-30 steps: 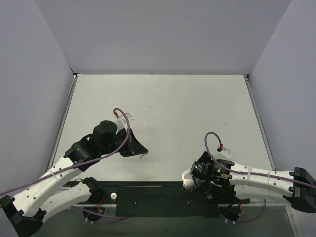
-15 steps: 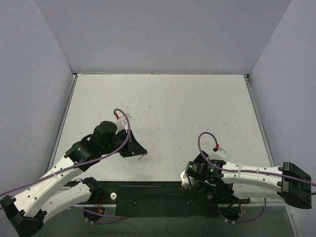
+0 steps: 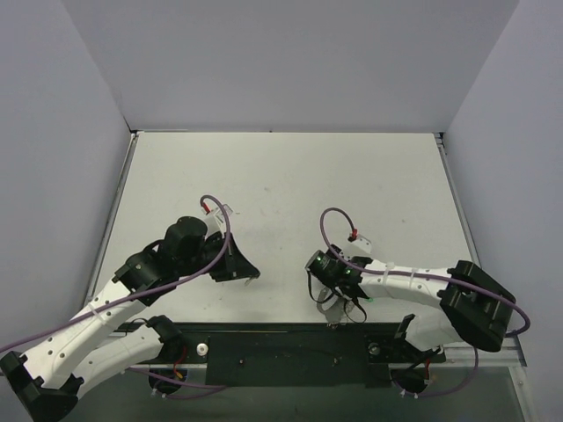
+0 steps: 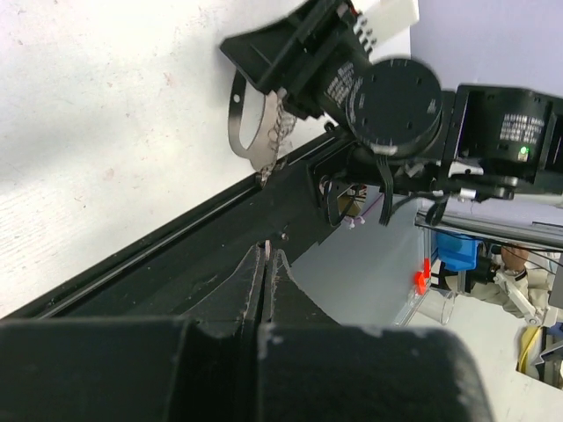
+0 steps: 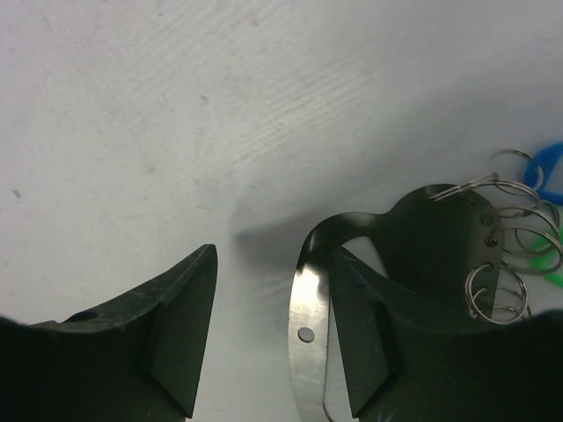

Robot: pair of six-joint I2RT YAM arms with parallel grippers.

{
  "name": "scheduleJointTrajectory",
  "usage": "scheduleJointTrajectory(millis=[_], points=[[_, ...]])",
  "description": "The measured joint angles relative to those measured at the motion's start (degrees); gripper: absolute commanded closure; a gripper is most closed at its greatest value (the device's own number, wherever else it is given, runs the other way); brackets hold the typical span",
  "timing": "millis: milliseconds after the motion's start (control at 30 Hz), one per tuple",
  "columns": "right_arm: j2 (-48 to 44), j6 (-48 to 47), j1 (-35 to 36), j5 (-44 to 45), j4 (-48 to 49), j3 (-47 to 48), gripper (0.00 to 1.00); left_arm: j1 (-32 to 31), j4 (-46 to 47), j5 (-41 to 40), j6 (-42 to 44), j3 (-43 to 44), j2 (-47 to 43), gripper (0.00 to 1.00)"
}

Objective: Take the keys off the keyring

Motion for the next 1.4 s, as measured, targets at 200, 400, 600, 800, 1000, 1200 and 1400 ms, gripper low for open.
scheduleJointTrajectory(millis=[200,400,600,800,1000,1200,1400], points=[[9.9,-9.4,-5.46,-7.23,8.26,8.37,0.51,0.55,-1.68,0.02,0.55,0.04,-0.39,1.0],[20.57,-17.84,-7.63,-17.51,13.16,19.63,0.52,1.14,-4.61,-0.11,1.7,1.03,-0.52,1.0],[29.24,-19.98,-10.49,-31.21,22.08,27.21,0.53,1.6,-6.97,-0.55,2.51,2.56,-1.62,1.0],[29.77,-22.6,-11.58,-37.07,25.22,28.94,0.52,1.7,-9.62,-1.49,2.84,3.15,-2.89,1.0],[13.51,-29.16,-8.11,-32.28,16.52,28.61,0.46,1.75,-12.0,-6.19,3.5,3.17,-3.78,1.0],[-11.85,-30.49,2.89,-18.38,3.52,24.7,0.42,2.27,-10.69,-14.93,5.25,2.05,1.11,1.0],[-30.53,-22.91,13.03,-4.17,-10.82,15.8,0.39,3.08,-5.95,-21.49,8.68,0.31,9.88,1.0]])
